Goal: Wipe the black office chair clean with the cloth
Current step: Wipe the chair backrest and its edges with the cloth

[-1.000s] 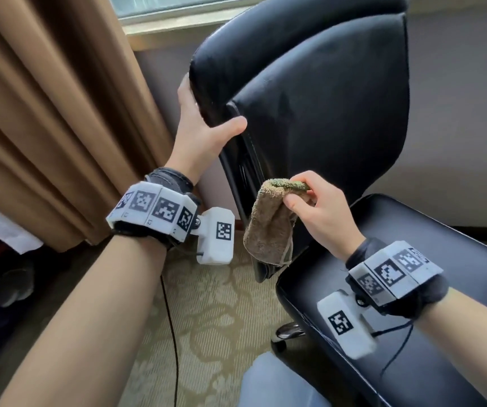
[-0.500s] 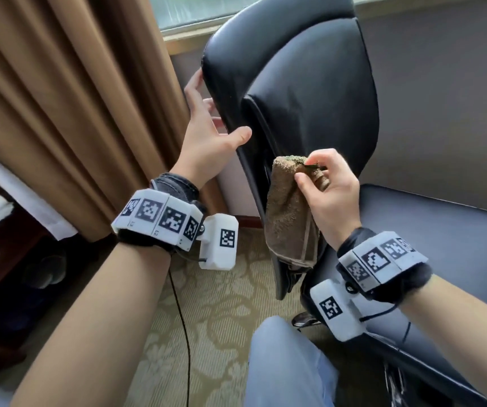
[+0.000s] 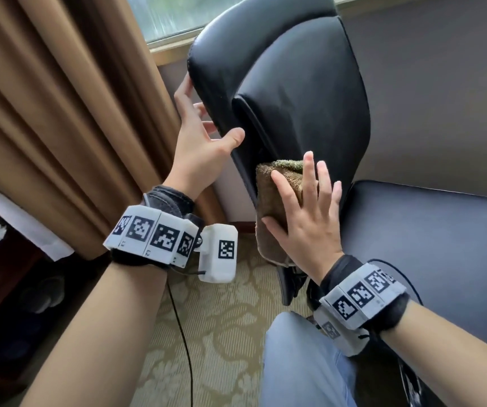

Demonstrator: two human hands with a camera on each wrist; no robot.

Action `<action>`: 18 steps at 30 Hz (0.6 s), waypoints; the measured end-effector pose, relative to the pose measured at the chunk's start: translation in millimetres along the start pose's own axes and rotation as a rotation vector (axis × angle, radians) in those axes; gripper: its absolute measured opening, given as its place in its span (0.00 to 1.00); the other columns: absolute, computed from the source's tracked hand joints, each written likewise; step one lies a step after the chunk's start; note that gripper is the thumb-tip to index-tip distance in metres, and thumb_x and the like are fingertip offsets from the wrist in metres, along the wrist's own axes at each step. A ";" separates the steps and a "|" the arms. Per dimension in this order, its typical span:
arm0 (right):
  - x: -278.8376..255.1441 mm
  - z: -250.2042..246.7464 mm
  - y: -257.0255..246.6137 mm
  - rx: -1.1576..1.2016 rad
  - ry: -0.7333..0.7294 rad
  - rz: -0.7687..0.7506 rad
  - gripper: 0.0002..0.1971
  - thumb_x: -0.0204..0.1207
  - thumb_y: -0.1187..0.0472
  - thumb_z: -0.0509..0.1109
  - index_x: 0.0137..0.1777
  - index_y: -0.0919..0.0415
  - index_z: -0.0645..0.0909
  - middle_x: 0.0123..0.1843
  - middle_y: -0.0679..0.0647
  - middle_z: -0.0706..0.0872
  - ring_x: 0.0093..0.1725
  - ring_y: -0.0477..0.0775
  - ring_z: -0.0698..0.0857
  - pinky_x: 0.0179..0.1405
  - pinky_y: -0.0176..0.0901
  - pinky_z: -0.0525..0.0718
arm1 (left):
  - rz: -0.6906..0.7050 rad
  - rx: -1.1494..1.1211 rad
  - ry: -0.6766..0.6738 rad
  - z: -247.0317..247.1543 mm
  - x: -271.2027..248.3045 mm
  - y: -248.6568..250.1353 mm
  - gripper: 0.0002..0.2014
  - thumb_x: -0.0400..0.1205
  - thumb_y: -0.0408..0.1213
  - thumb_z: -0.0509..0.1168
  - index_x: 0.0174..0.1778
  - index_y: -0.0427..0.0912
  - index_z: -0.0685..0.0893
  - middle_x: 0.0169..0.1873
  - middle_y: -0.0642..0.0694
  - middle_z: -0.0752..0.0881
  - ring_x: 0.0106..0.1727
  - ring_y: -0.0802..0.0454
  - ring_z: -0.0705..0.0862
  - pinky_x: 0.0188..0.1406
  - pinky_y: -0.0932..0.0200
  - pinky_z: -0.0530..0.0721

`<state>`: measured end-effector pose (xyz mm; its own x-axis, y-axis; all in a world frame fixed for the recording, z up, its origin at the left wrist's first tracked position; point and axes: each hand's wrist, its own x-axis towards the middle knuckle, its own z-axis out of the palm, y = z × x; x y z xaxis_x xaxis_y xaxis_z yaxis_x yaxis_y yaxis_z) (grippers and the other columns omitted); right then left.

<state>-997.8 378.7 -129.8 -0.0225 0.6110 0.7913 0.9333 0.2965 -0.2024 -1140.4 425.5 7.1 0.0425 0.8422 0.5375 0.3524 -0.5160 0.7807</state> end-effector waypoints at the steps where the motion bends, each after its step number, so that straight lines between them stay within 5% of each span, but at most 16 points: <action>1: -1.4 1.8 -1.4 -0.065 0.044 0.000 0.29 0.73 0.48 0.61 0.75 0.52 0.67 0.78 0.65 0.54 0.74 0.67 0.59 0.66 0.75 0.66 | 0.005 -0.004 0.000 0.7 0.4 -0.5 0.44 0.69 0.31 0.69 0.78 0.45 0.51 0.59 0.40 0.81 0.53 0.46 0.85 0.54 0.59 0.84; 5: -1.4 8.4 -2.2 -0.004 0.201 -0.004 0.24 0.72 0.60 0.65 0.70 0.59 0.77 0.74 0.68 0.66 0.67 0.67 0.67 0.60 0.74 0.74 | 0.020 -0.001 -0.004 1.3 1.8 -2.6 0.44 0.69 0.31 0.69 0.78 0.43 0.51 0.58 0.43 0.81 0.54 0.43 0.84 0.56 0.53 0.84; 9: 10.2 14.2 -14.2 0.087 0.057 0.072 0.33 0.70 0.44 0.64 0.72 0.61 0.66 0.74 0.76 0.65 0.70 0.76 0.66 0.64 0.73 0.72 | 0.039 0.024 -0.038 -1.5 5.0 -6.3 0.43 0.71 0.31 0.69 0.78 0.41 0.50 0.60 0.38 0.79 0.56 0.44 0.84 0.57 0.55 0.84; 12: 17.6 19.2 -8.9 0.224 0.116 0.064 0.27 0.70 0.55 0.68 0.68 0.60 0.65 0.73 0.74 0.68 0.68 0.73 0.69 0.70 0.60 0.72 | 0.045 0.034 -0.056 -3.8 5.2 -7.4 0.43 0.71 0.31 0.69 0.78 0.41 0.49 0.59 0.39 0.79 0.56 0.44 0.84 0.57 0.55 0.84; 15: 13.3 15.3 5.2 0.375 0.170 0.035 0.24 0.71 0.64 0.69 0.68 0.59 0.70 0.70 0.68 0.70 0.65 0.65 0.71 0.75 0.38 0.62 | 0.045 0.075 -0.093 -9.9 5.5 -9.6 0.46 0.72 0.34 0.70 0.79 0.43 0.47 0.60 0.42 0.79 0.57 0.47 0.84 0.56 0.53 0.84; 18: 9.2 4.5 10.7 0.526 0.227 0.105 0.21 0.74 0.64 0.68 0.67 0.64 0.74 0.67 0.71 0.73 0.67 0.62 0.71 0.76 0.39 0.61 | 0.046 0.135 -0.100 -13.8 6.5 -10.5 0.48 0.71 0.35 0.70 0.81 0.45 0.46 0.60 0.49 0.80 0.56 0.52 0.84 0.49 0.55 0.84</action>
<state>-989.6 390.8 -127.3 0.1922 0.5019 0.8433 0.6218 0.6025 -0.5003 -1156.7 434.3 6.8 0.1522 0.8330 0.5320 0.4703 -0.5344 0.7023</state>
